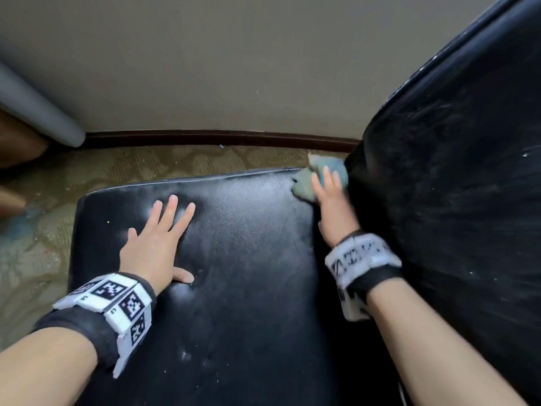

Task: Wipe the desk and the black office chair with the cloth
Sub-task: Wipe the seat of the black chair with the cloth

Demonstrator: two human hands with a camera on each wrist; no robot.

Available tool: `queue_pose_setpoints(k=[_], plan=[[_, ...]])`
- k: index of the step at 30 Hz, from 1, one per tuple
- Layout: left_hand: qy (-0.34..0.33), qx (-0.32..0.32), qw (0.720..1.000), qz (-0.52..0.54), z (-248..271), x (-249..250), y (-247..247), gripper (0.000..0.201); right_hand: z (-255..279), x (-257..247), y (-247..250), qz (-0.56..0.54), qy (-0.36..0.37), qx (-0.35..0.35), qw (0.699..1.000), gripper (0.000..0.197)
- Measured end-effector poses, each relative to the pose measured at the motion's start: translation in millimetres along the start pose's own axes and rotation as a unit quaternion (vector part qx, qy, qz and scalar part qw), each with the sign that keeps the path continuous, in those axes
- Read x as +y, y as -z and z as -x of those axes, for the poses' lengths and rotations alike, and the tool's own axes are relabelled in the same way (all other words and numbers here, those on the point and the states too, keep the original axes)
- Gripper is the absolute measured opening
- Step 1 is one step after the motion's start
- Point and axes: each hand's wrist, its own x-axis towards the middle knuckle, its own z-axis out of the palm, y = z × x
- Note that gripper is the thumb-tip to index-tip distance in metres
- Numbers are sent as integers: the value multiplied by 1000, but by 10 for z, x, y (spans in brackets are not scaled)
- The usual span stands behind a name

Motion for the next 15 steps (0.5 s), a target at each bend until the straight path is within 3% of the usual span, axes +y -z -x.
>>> queue_pose_setpoints(k=[2, 5, 8, 9, 12, 13, 15], plan=[[-7, 4, 1000, 3, 1, -2, 3, 128, 507, -238, -240, 13, 87, 52, 995, 63], [-22, 10, 1000, 9, -14, -34, -8, 127, 1083, -830, -574, 1, 242, -22, 970, 53], [-57, 23, 998, 21, 53, -170, -39, 116, 920, -929, -387, 25, 335, -42, 941, 54], [-65, 23, 998, 10, 115, -249, -77, 111, 786, -848, -301, 33, 316, -61, 946, 55], [-60, 26, 998, -4, 391, -584, -319, 104, 567, -769, -111, 47, 131, -64, 988, 71], [-54, 26, 998, 10, 492, -683, -397, 103, 660, -906, -120, 37, 113, -55, 991, 70], [-51, 27, 998, 36, 622, -807, -496, 101, 1139, -1230, -468, 13, 189, -3, 982, 58]])
